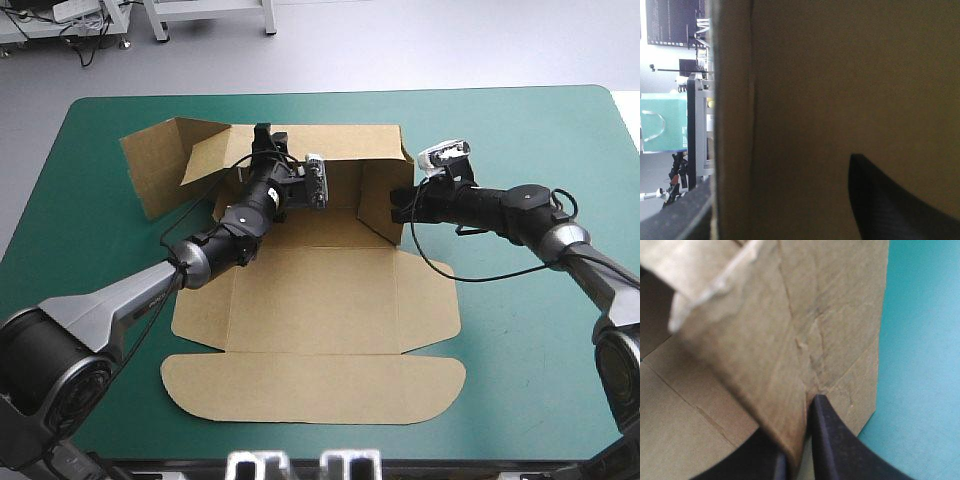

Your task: Fold the box

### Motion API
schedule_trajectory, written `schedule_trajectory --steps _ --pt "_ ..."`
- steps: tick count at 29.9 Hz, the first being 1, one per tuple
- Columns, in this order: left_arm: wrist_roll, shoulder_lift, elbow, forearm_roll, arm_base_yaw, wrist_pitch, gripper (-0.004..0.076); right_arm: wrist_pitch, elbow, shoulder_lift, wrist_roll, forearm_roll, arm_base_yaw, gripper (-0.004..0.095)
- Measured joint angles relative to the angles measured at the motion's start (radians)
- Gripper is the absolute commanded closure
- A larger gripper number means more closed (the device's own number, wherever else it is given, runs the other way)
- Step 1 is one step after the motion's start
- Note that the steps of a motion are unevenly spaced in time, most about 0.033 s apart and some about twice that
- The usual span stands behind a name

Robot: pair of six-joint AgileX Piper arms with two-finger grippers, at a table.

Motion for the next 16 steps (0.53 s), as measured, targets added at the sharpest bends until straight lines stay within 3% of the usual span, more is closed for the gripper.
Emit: schedule_trajectory --steps 16 --pt "-0.001 0.013 0.000 0.009 -0.001 0.055 0.0283 0.008 -0.003 0.000 0.021 -0.019 0.000 0.0907"
